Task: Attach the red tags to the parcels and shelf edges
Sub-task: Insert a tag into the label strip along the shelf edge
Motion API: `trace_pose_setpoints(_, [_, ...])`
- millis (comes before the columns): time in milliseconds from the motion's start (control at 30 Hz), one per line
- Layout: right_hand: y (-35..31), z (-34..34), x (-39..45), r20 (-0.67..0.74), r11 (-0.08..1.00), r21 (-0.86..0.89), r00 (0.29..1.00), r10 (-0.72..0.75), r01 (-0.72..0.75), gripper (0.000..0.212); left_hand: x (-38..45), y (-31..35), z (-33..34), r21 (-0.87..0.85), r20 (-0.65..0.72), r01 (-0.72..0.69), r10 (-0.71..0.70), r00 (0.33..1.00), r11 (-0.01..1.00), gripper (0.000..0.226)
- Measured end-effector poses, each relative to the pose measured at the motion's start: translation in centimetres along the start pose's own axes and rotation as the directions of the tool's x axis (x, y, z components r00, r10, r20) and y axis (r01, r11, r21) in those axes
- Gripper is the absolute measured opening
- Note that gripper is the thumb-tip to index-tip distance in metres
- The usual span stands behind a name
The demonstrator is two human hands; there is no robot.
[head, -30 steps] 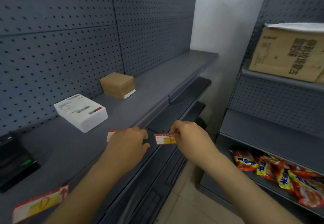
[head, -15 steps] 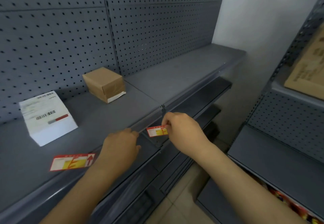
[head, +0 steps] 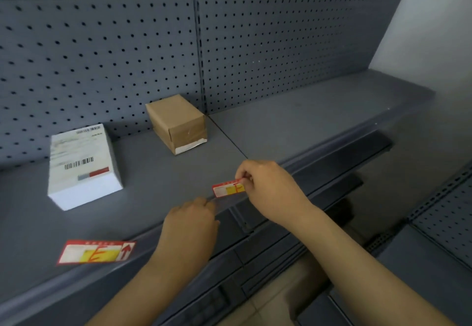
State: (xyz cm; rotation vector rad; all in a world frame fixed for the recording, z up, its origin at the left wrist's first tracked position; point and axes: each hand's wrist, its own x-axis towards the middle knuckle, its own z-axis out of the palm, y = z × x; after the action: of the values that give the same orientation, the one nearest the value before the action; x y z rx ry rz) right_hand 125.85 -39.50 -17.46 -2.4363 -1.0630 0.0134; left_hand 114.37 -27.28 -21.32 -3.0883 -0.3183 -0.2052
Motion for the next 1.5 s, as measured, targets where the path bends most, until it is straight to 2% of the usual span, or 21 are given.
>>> trace_pose_setpoints(167, [1.0,-0.3,0.9,0.058,0.994,0.02,0.992,-0.111,0.11,0.012,0.3,0.9,-0.4,0.024,-0.02,0.119,-0.118,0.993,0.993,0.034])
trace_pose_setpoints(300, [1.8,-0.7,1.1,0.091,0.984,0.036,0.98,-0.179,0.177,0.013,0.7,1.6,-0.3,-0.005,0.001,0.265,-0.265,0.964,0.964,0.019])
trace_pose_setpoints(433, [2.1,-0.9,1.1,0.111,0.973,0.043,0.967,-0.229,0.225,0.012,1.2,2.1,-0.4,-0.072,0.022,0.366,-0.365,0.931,0.928,0.025])
trace_pose_setpoints(733, [2.5,-0.7,1.5,0.088,0.95,0.067,0.946,-0.311,0.306,0.012,0.6,2.5,-0.5,-0.155,0.053,0.398,-0.395,0.917,0.904,0.018])
trace_pose_setpoints(967, [1.6,1.3,2.3,0.131,0.902,-0.026,0.896,-0.425,0.431,0.017,-0.1,2.6,-0.7,-0.167,0.043,0.379,-0.377,0.925,0.91,0.025])
trace_pose_setpoints(1500, [1.9,1.7,2.0,0.14,0.889,-0.049,0.884,-0.446,0.456,0.019,-1.0,2.9,-1.5,-0.112,0.017,0.342,-0.342,0.94,0.933,0.026])
